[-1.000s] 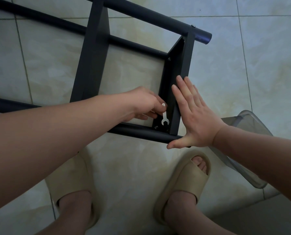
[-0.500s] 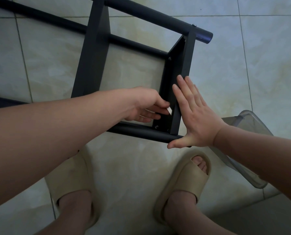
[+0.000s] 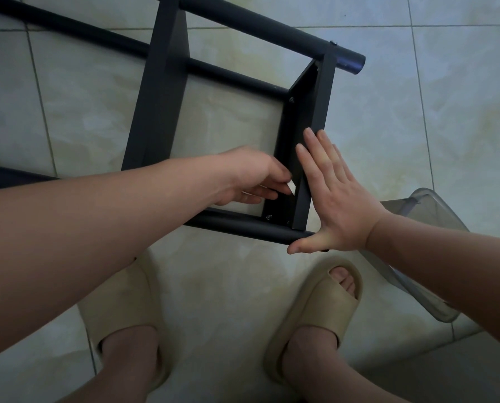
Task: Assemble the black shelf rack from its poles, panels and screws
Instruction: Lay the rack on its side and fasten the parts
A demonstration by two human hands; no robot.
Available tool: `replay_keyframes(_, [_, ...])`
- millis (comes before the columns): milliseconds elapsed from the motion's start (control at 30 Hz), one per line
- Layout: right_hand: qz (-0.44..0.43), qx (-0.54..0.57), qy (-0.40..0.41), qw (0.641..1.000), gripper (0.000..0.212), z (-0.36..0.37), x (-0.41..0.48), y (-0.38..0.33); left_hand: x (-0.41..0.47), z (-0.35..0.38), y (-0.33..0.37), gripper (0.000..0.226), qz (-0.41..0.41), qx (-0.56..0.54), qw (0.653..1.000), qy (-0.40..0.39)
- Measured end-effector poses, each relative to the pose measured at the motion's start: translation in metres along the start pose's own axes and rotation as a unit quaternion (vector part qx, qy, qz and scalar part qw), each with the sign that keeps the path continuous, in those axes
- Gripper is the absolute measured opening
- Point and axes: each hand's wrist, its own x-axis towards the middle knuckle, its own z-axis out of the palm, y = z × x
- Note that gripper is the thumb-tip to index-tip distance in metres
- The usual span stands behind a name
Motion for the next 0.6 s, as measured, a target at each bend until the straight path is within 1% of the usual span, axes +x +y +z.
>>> replay_keyframes(467, [0.001,-0.002,-0.004,1.0,0.136,-0.001,0.0,-0.0003,0.0002,0.0052,-0.0024,0.015,-0.002,0.018,1.0,-0.013])
replay_keyframes(600, [0.003,-0.001,-0.003,1.0,0.137,-0.0005,-0.0002,-0.0003,-0.0005,0.0021,-0.004,0.014,0.005,0.022,0.999,-0.023])
